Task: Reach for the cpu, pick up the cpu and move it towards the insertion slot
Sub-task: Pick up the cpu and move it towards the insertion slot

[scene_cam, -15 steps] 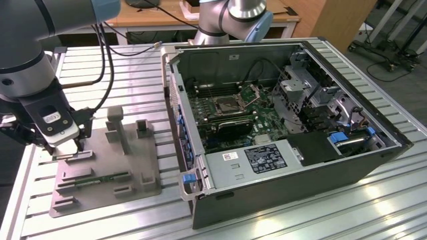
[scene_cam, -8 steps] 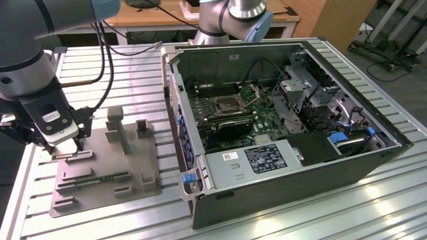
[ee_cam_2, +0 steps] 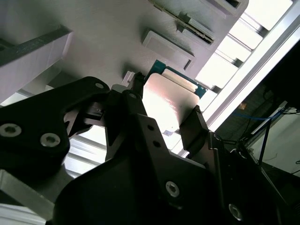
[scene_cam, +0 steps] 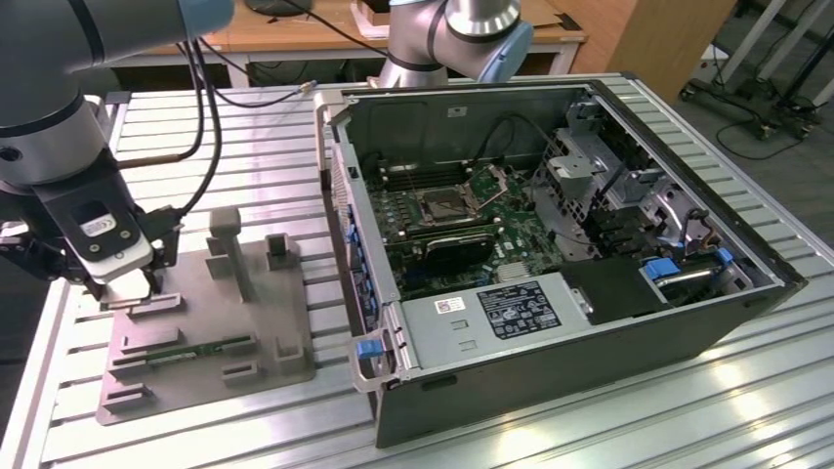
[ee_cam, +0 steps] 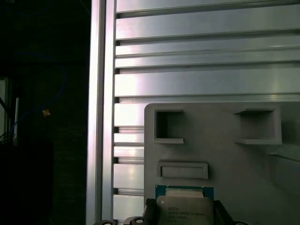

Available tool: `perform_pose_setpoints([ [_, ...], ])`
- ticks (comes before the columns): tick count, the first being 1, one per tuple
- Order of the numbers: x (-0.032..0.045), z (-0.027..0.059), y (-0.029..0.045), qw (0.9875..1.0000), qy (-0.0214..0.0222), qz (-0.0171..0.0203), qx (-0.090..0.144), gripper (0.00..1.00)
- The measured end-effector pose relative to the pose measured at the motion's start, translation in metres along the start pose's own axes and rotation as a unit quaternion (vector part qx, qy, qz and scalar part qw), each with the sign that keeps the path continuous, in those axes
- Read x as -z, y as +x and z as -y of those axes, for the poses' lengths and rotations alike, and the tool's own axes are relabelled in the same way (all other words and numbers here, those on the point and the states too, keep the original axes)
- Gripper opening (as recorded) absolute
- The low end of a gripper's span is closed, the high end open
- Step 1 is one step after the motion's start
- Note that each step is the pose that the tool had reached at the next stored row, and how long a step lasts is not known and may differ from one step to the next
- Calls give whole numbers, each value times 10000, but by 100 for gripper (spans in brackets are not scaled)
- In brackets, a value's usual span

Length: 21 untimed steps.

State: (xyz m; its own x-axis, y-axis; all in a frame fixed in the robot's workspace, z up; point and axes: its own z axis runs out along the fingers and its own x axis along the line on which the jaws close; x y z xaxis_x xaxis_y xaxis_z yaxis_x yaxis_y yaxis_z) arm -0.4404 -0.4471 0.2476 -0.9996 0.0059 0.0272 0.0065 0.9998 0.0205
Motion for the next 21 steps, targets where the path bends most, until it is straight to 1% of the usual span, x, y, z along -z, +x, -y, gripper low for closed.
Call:
perform_pose_setpoints([
  [21,81,-2,2,10000,0,0,0,55],
])
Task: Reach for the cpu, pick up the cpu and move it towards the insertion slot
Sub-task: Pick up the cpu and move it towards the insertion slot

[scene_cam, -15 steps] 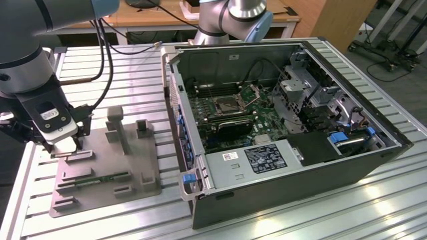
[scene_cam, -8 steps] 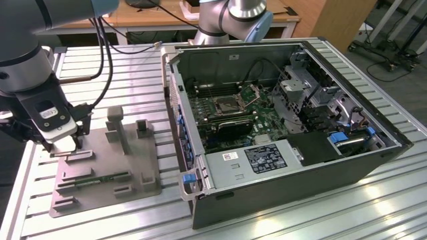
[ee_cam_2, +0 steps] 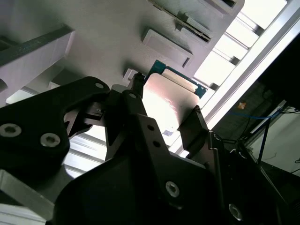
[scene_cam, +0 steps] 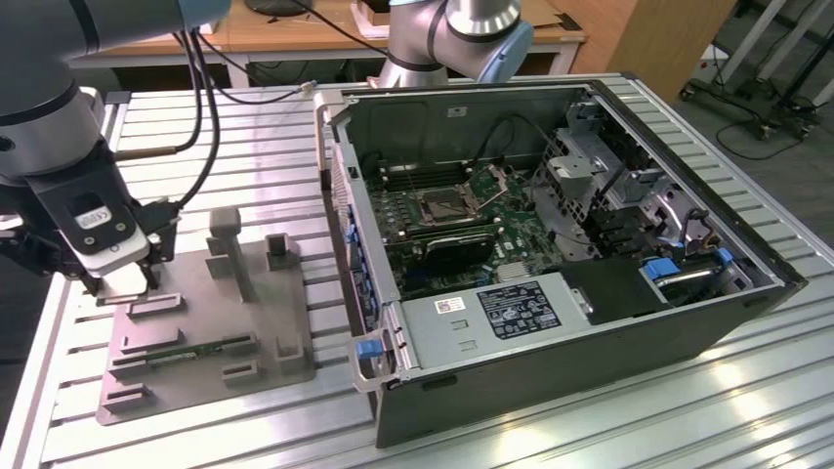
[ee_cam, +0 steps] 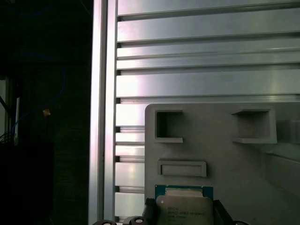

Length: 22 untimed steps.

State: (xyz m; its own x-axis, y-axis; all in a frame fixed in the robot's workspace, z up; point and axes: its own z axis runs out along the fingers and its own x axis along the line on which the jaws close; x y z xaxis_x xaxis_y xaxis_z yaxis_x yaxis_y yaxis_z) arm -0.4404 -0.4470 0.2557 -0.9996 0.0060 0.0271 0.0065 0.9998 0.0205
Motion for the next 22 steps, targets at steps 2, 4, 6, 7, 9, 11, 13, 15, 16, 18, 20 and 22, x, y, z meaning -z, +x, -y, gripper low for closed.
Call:
perform_pose_setpoints([
  [2,8,0,0,10000,0,0,0,55],
  [4,14,0,0,10000,0,1,0,55],
  [6,22,0,1,10000,0,0,0,55],
  [7,25,-1,0,10000,0,0,0,55],
  [9,31,-1,1,10000,0,0,0,55],
  [11,37,-1,1,10000,0,0,0,55],
  [13,43,-1,1,10000,0,0,0,55],
  [15,48,-1,1,10000,0,0,0,55],
  [16,51,-1,1,10000,0,0,0,55],
  [18,57,-1,1,10000,0,0,0,55],
  [20,64,-1,2,10000,0,0,0,55],
  [22,68,-1,2,10000,0,0,0,55],
])
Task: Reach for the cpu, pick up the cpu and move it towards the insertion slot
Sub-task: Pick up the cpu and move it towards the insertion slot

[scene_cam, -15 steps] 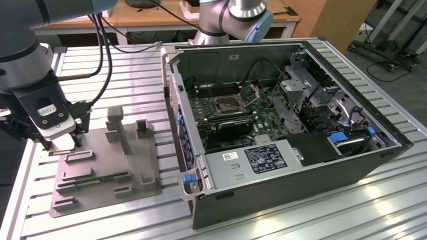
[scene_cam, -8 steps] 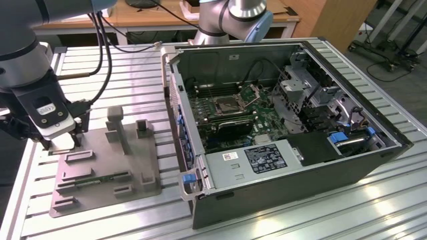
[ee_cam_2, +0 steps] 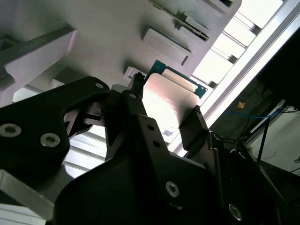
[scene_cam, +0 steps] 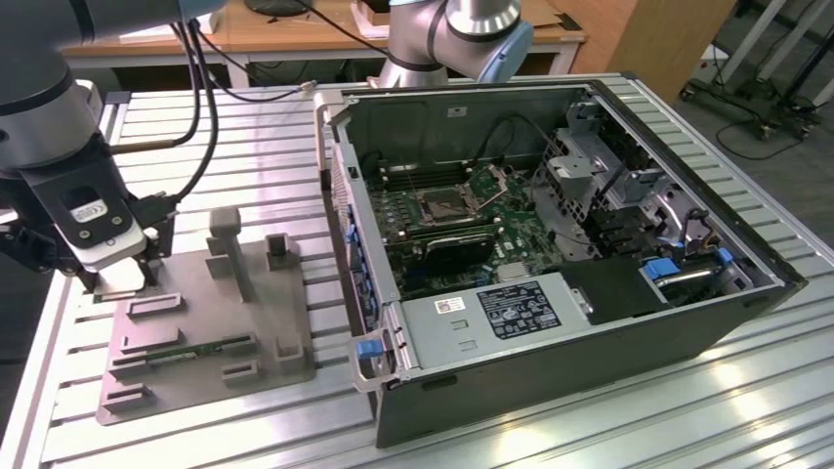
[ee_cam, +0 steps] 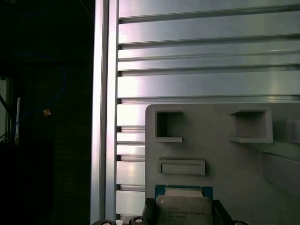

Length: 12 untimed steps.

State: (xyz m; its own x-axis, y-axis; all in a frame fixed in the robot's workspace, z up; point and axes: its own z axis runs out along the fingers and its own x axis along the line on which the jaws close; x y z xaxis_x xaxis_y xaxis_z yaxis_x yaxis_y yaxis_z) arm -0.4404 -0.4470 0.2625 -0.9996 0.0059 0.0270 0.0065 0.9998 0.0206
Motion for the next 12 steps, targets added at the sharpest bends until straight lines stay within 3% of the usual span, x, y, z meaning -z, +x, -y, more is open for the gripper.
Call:
perform_pose_setpoints([
  [12,20,0,1,10000,0,-1,0,55],
])
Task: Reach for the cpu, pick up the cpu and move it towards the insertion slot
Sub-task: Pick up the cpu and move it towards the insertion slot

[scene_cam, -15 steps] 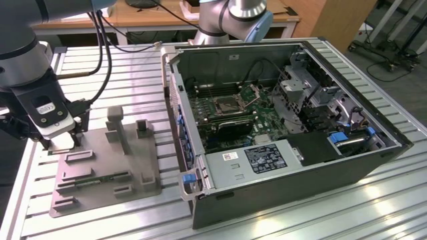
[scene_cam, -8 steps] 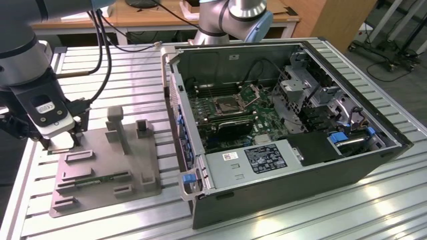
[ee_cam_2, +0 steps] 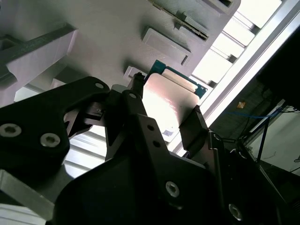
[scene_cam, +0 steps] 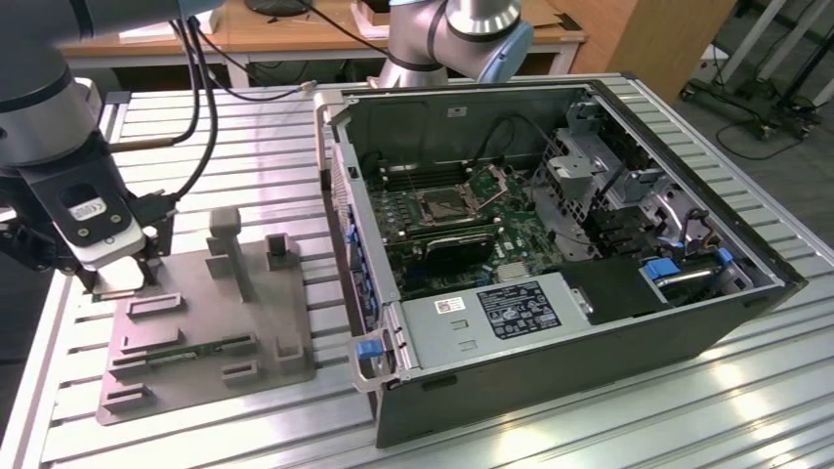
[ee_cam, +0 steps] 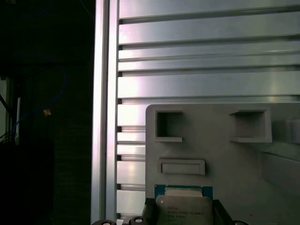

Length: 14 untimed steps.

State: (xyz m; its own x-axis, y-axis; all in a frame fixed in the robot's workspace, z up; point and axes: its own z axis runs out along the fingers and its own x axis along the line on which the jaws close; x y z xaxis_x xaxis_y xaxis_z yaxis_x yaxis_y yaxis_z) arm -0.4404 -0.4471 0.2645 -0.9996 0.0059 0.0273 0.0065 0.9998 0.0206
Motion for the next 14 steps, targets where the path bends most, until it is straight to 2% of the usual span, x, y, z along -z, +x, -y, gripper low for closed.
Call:
perform_pose_setpoints([
  [14,49,-1,1,10000,0,-2,0,55],
])
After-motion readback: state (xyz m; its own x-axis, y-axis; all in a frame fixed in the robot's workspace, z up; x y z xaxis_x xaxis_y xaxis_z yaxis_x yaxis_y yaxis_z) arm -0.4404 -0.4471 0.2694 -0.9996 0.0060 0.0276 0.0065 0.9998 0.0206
